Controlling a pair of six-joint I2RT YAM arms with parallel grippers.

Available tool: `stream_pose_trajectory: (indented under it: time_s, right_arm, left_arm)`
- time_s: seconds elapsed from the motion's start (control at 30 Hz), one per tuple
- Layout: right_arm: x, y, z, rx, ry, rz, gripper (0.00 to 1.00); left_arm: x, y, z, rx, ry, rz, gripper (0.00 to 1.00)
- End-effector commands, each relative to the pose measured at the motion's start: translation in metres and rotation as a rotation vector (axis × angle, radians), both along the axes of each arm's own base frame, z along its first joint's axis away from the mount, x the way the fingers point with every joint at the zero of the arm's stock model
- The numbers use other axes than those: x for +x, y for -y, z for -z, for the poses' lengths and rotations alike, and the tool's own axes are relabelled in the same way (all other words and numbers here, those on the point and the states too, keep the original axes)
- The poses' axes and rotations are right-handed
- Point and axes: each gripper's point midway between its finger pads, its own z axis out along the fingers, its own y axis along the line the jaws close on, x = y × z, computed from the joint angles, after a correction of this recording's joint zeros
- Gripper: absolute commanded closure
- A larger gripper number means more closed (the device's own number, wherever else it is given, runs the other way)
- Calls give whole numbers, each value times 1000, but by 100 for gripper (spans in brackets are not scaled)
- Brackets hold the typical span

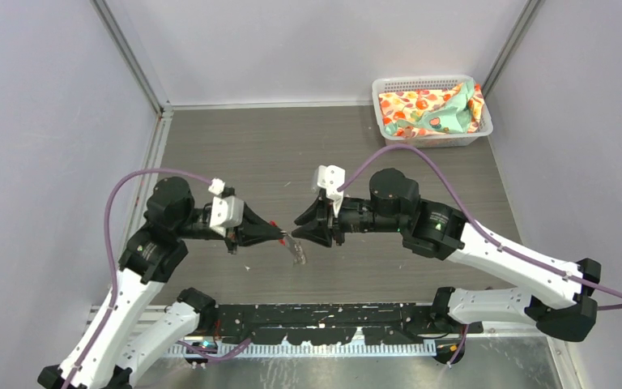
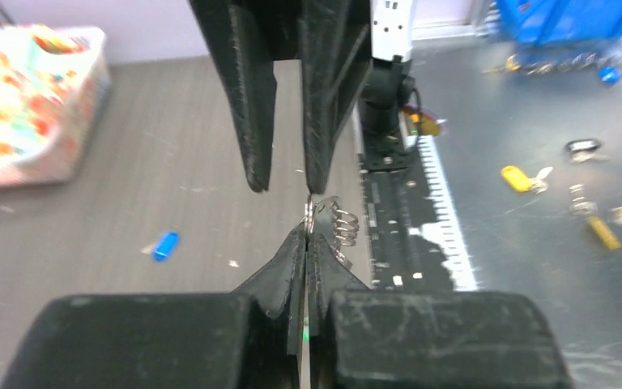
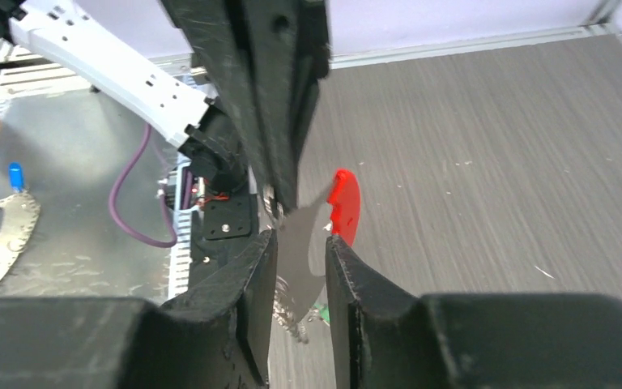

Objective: Put the keys on the keyring

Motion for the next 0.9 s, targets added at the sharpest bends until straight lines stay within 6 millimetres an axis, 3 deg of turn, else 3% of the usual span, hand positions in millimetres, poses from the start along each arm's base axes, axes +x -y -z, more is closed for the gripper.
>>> stream_pose_trajectory:
  time_s: [0.0,0.2,0.4,0.57,0.87]
  right_arm:
    - [8,27,-45,65,93,103,65]
    - [12,40,-54,76,64,171,49]
    - [15,39,-45,74,18,200,48]
    - [17,40,-43,76,19,213,47]
    - [17,38,-35,73,-5,214,46]
  left_arm:
    - [1,-7,-18,-55,465,19,100]
    - [-9,-14,-15,-57,806,80,100]
    - [-21,-16,-16,-93,1030,138,100]
    - [-26,-17,-25,-96,965,142,100]
    - [-39,-20,-22,-105,909,174,100]
